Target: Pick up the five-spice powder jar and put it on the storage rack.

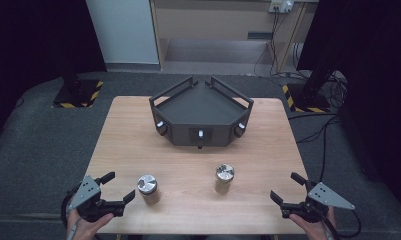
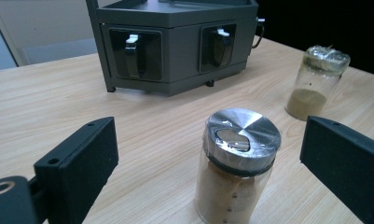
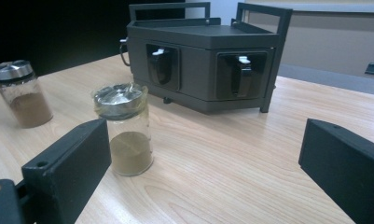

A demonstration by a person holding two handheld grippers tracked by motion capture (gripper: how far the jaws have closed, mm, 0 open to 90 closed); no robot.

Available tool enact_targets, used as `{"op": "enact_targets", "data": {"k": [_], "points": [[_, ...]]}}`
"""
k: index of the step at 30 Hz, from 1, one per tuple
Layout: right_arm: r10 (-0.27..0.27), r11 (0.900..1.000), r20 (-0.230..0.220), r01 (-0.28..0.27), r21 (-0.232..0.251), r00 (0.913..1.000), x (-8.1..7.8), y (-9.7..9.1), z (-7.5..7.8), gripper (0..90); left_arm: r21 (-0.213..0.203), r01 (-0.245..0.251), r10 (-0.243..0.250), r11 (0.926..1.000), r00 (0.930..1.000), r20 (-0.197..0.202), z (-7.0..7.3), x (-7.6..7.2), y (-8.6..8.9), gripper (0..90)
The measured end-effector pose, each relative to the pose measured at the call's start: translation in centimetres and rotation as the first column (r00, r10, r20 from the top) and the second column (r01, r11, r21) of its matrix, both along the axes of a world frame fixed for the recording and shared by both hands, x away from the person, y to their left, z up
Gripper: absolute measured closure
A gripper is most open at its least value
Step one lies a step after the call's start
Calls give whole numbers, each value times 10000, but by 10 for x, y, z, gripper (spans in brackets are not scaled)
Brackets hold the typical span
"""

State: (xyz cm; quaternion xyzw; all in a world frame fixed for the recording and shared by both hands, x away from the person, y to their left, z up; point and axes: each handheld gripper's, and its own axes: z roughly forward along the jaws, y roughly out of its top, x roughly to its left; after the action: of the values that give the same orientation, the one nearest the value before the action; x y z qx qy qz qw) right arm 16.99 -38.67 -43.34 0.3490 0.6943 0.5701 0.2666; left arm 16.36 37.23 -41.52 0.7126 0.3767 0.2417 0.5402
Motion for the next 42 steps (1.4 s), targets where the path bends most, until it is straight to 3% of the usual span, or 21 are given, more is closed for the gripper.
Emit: {"op": "enact_targets", "data": {"k": [42], "points": [[233, 9995, -216, -229, 201, 9995, 5, -3, -2, 22, -207, 46, -44, 9998, 9999, 138, -2, 0, 4, 31]]}}
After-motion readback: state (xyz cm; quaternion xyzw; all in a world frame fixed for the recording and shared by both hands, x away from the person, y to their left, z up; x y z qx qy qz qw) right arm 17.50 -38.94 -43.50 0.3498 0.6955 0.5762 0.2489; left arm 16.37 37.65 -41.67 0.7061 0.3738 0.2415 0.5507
